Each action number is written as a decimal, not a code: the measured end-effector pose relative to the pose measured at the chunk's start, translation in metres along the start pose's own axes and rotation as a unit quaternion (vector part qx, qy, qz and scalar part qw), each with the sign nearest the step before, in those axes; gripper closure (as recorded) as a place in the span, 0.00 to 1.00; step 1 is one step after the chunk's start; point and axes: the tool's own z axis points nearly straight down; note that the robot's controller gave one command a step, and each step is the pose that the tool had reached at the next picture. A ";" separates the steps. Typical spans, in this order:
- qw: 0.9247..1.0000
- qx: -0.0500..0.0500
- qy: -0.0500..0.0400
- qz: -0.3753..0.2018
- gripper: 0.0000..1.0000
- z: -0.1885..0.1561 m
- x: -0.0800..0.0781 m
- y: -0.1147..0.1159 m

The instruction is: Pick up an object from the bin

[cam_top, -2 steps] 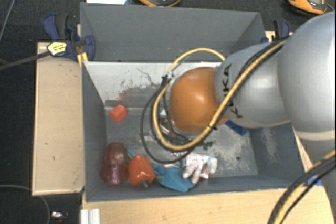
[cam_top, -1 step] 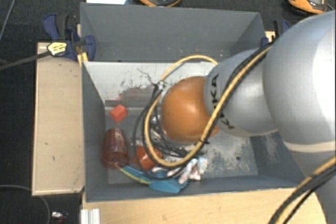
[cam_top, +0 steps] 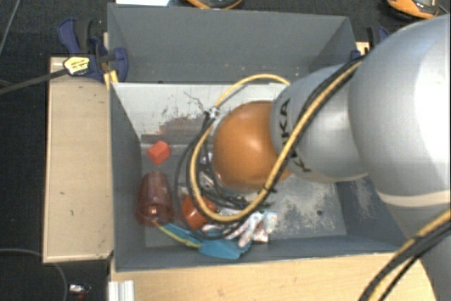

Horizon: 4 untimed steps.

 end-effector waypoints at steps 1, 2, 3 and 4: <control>1.000 0.000 -0.001 0.024 0.00 0.002 -0.015 0.008; 0.999 0.007 0.000 -0.039 0.00 0.005 -0.041 0.029; 1.000 0.002 -0.003 0.019 1.00 0.008 -0.043 0.003; 1.000 0.002 -0.004 0.019 1.00 0.008 -0.044 0.003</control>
Offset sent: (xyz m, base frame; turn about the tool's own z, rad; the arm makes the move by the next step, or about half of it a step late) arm 0.0044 0.0582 -0.0060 -0.0905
